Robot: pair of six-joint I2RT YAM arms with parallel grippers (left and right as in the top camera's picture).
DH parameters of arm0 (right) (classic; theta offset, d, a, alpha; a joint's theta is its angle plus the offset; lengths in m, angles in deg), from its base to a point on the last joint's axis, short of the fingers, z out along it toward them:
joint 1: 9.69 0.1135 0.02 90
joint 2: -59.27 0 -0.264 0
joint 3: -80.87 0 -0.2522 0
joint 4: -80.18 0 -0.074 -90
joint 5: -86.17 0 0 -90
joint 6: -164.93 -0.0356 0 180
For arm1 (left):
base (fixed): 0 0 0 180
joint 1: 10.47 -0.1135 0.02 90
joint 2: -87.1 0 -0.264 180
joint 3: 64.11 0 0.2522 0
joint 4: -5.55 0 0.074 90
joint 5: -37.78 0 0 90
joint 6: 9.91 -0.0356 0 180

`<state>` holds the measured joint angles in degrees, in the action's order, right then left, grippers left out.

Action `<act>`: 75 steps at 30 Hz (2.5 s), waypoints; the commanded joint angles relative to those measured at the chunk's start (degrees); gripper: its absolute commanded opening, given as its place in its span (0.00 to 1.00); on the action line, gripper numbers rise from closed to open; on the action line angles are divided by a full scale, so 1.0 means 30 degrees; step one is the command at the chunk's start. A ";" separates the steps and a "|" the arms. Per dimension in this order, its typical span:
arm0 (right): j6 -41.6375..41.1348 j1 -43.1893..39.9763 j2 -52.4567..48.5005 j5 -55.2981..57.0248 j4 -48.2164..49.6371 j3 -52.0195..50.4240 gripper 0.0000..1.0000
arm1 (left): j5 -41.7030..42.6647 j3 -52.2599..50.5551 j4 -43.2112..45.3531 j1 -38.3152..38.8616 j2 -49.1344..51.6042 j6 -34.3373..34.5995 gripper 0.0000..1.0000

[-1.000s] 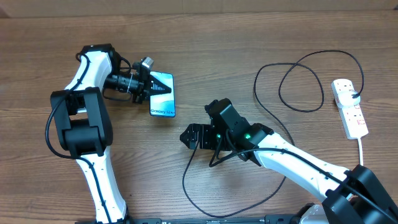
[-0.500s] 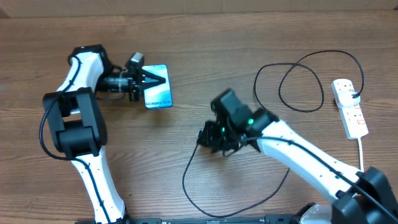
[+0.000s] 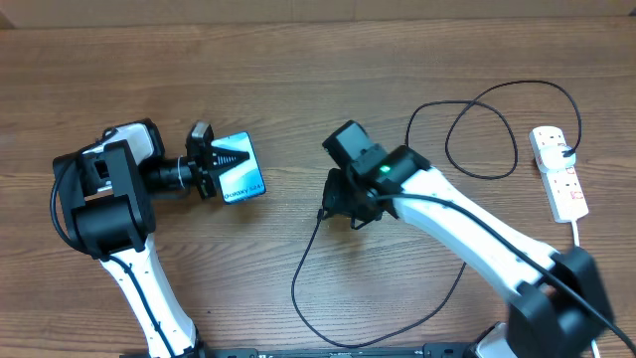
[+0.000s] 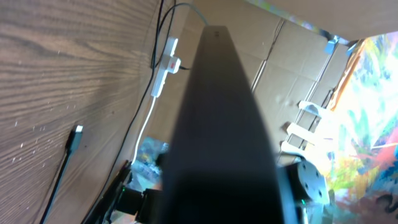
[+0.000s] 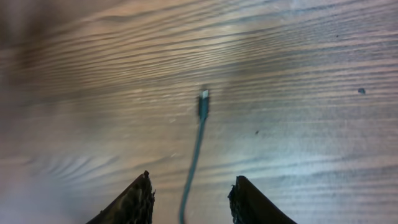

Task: Plug charger to phone and switch on socket
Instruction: 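Lower the right gripper and close it on the black USB-C plug, then lift the plug with the right gripper toward the phone's bottom edge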

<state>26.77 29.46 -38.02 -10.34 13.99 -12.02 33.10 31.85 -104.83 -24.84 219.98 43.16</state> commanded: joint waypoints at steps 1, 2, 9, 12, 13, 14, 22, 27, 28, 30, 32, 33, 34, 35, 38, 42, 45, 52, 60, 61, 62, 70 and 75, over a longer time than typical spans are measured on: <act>-0.0474 0.0393 -0.1916 0.0656 0.0306 0.0073 0.34 | 0.0539 -0.0393 -0.0102 -0.0197 -0.0583 -0.1829 0.04; -0.0481 0.0532 -0.2368 0.0663 0.0452 0.0073 0.33 | 0.0437 -0.0393 -0.0102 -0.0197 -0.0583 -0.1829 0.04; -0.1253 0.1581 -0.4641 0.1603 0.2463 0.0073 0.33 | 0.0444 -0.0393 0.0080 -0.0204 -0.0583 -0.1829 0.04; -0.1472 0.1836 -0.5311 0.2346 0.2601 0.0073 0.33 | 0.0357 -0.0393 0.0233 -0.0204 -0.0583 -0.1843 0.04; -0.1472 0.1858 -0.5472 0.2543 0.2616 0.0073 0.32 | 0.0299 -0.0393 0.0233 -0.0204 -0.0583 -0.1843 0.04; -0.1472 0.1858 -0.5639 0.2645 0.2674 0.0073 0.32 | 0.0219 -0.0393 0.0233 -0.0204 -0.0583 -0.1836 0.04; -0.1464 0.1858 -0.5923 0.2900 0.3534 0.0073 0.22 | 0.0029 -0.0393 0.0233 -0.0204 -0.0583 -0.1836 0.04; -0.1464 0.1858 -0.5923 0.2929 0.2900 0.0073 0.09 | -0.0066 -0.0393 0.0226 -0.0204 -0.0583 -0.1836 0.04; -0.1464 0.1858 -0.5923 0.2929 0.2783 0.0073 0.08 | -0.0066 -0.0393 0.0226 -0.0204 -0.0583 -0.1836 0.04; -0.1457 0.1858 -0.5923 0.2936 0.2747 0.0073 0.07 | -0.0058 -0.0393 0.0233 -0.0204 -0.0583 -0.1836 0.04; -0.1457 0.1858 -0.5923 0.2936 0.2754 0.0073 0.05 | -0.0058 -0.0393 0.0233 -0.0204 -0.0583 -0.1836 0.04; -0.1457 0.1858 -0.5923 0.2936 0.2747 0.0073 0.04 | -0.0066 -0.0393 0.0233 -0.0204 -0.0583 -0.1836 0.04; -0.1457 0.1858 -0.5923 0.2936 0.2747 0.0066 0.04 | -0.0066 -0.0393 0.0233 -0.0204 -0.0583 -0.1836 0.04; -0.1457 0.1858 -0.5923 0.2936 0.2754 0.0066 0.04 | -0.0066 -0.0393 0.0233 -0.0204 -0.0583 -0.1836 0.04; -0.1457 0.1858 -0.5923 0.2936 0.2878 0.0058 0.04 | -0.0073 -0.0393 0.0233 -0.0204 -0.0583 -0.1836 0.04; -0.1435 0.1858 -0.5923 0.2776 0.2943 0.0066 0.04 | -0.0262 -0.0393 0.0233 -0.0204 -0.0583 -0.1829 0.04; -0.1071 0.1814 -0.5909 0.2011 0.2943 0.0087 0.04 | -0.0758 -0.0393 0.0219 -0.0204 -0.0583 -0.1763 0.04; 0.4408 -0.0029 -0.4065 -0.3949 0.3177 0.0335 0.04 | 0.1756 -0.0481 -0.0109 -0.0219 -0.0590 -0.3869 0.04; 1.3529 -0.1042 -0.0270 -1.2815 0.0029 0.0328 0.04 | 0.1778 -0.0495 -0.0117 -0.0219 -0.0780 -0.3803 0.04; 1.4149 -0.0940 -0.0051 -1.3100 -0.0619 0.0328 0.04 | 0.1778 -0.0495 -0.0117 -0.0211 -0.0947 -0.3585 0.04; 1.4783 -0.0852 0.0058 -1.3537 -0.1115 0.0328 0.04 | 0.1778 -0.0495 -0.0117 -0.0197 -0.1180 -0.3461 0.04; 1.8564 -0.0430 0.0073 -1.8724 -0.1260 0.0291 0.04 | 0.1756 -0.0495 -0.0109 -0.0204 -0.5872 -0.2805 0.04; 1.6444 -0.0393 0.0066 -1.8739 0.1056 0.0291 0.04 | 0.1705 -0.0488 -0.0109 -0.0197 -0.7905 -0.2055 0.04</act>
<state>77.50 27.95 -37.80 -62.82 14.12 -11.74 35.72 29.92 -104.91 -25.15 200.37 35.64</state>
